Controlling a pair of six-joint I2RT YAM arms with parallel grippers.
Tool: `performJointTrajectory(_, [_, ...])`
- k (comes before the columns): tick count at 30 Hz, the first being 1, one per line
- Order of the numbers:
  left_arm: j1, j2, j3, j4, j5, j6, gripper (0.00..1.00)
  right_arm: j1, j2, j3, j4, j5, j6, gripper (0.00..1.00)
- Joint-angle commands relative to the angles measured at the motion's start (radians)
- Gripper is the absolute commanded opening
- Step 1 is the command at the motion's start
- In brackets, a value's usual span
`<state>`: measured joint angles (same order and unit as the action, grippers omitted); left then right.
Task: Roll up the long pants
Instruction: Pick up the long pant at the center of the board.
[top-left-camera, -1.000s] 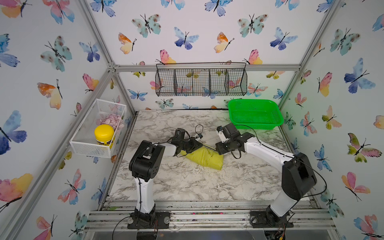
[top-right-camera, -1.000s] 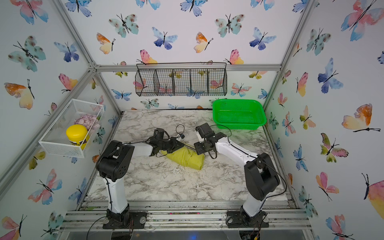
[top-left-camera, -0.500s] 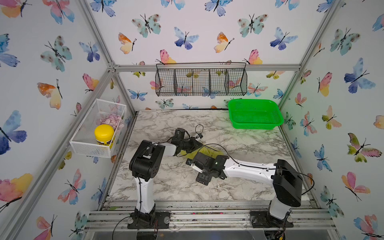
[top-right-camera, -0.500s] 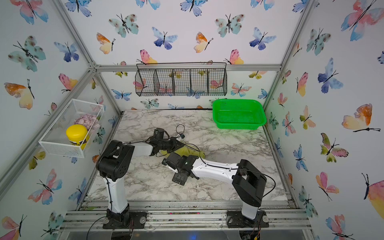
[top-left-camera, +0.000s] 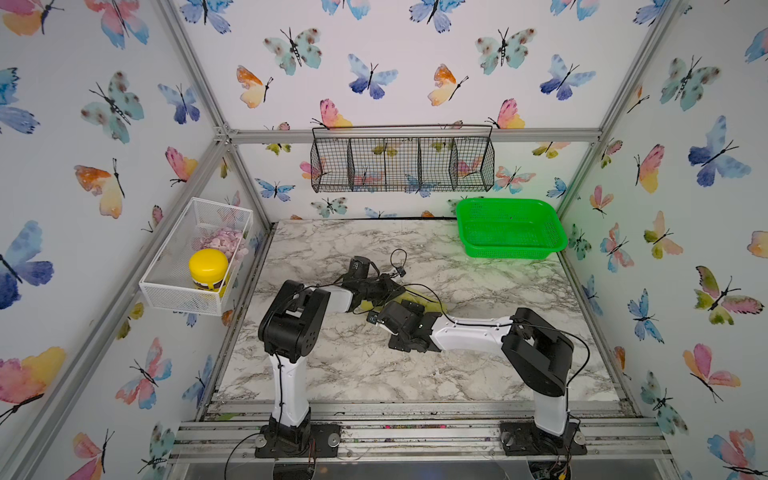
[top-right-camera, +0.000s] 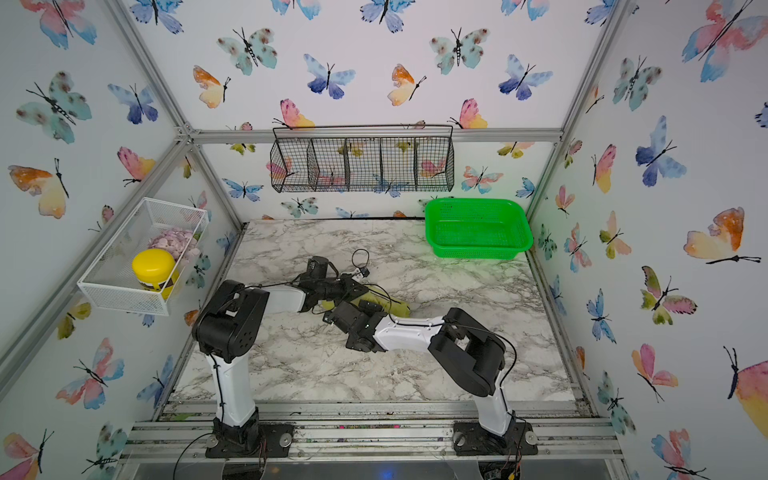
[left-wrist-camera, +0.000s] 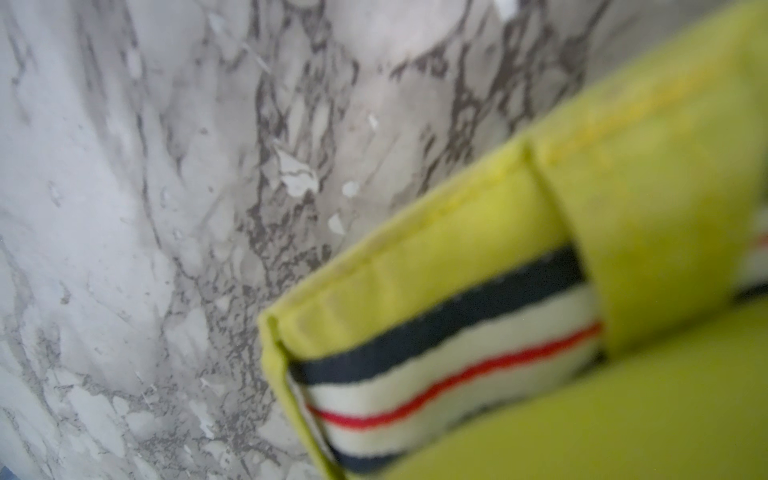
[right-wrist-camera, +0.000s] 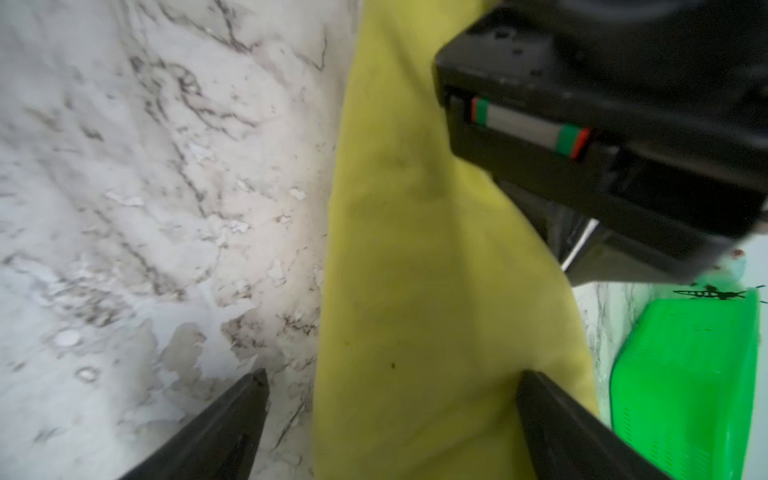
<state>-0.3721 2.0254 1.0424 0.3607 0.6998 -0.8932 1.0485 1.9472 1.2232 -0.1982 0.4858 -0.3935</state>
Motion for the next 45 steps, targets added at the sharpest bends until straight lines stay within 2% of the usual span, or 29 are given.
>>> performJointTrajectory(1, [0.006, 0.138, -0.097, -0.269, -0.101, 0.046, 0.0, -0.122, 0.019, -0.032, 0.041, 0.0, 0.018, 0.99])
performJointTrajectory(3, [0.008, 0.132, -0.1, -0.27, -0.099, 0.045, 0.0, -0.17, 0.019, -0.047, 0.043, -0.014, 0.021, 0.97])
performJointTrajectory(5, [0.009, 0.127, -0.099, -0.275, -0.1, 0.048, 0.0, -0.211, 0.015, -0.057, 0.03, -0.038, 0.027, 0.83])
performJointTrajectory(6, [0.01, 0.125, -0.1, -0.277, -0.099, 0.046, 0.0, -0.23, 0.012, -0.062, 0.022, -0.048, 0.037, 0.67])
performJointTrajectory(7, [0.012, 0.124, -0.099, -0.28, -0.098, 0.049, 0.0, -0.247, 0.008, -0.066, 0.012, -0.062, 0.049, 0.41])
performJointTrajectory(8, [0.013, 0.123, -0.097, -0.284, -0.098, 0.051, 0.0, -0.257, 0.004, -0.074, 0.01, -0.063, 0.058, 0.24])
performJointTrajectory(9, [0.016, 0.119, -0.096, -0.285, -0.098, 0.052, 0.0, -0.261, -0.001, -0.089, 0.01, -0.071, 0.06, 0.12])
performJointTrajectory(10, [0.018, 0.118, -0.095, -0.29, -0.097, 0.057, 0.0, -0.262, -0.006, -0.104, 0.013, -0.068, 0.062, 0.04])
performJointTrajectory(17, [0.062, 0.088, -0.056, -0.317, -0.074, 0.056, 0.0, -0.262, -0.027, -0.149, -0.065, -0.167, 0.139, 0.04])
performJointTrajectory(24, [0.217, -0.054, 0.021, -0.31, 0.007, -0.025, 0.03, -0.262, -0.054, -0.2, -0.096, -0.164, 0.189, 0.04])
performJointTrajectory(28, [0.313, -0.2, 0.044, -0.303, 0.037, -0.076, 0.05, -0.261, -0.065, -0.208, -0.097, -0.108, 0.203, 0.04])
performJointTrajectory(35, [0.392, -0.471, -0.021, -0.463, -0.083, -0.003, 0.14, -0.263, -0.111, -0.124, -0.096, 0.047, 0.176, 0.04])
performJointTrajectory(40, [0.411, -0.497, -0.077, -0.503, -0.057, 0.04, 0.13, -0.263, -0.132, 0.057, -0.16, 0.137, 0.13, 0.04])
performJointTrajectory(45, [0.427, -0.485, -0.136, -0.49, -0.024, 0.048, 0.12, -0.262, -0.163, 0.178, -0.17, 0.277, 0.041, 0.04])
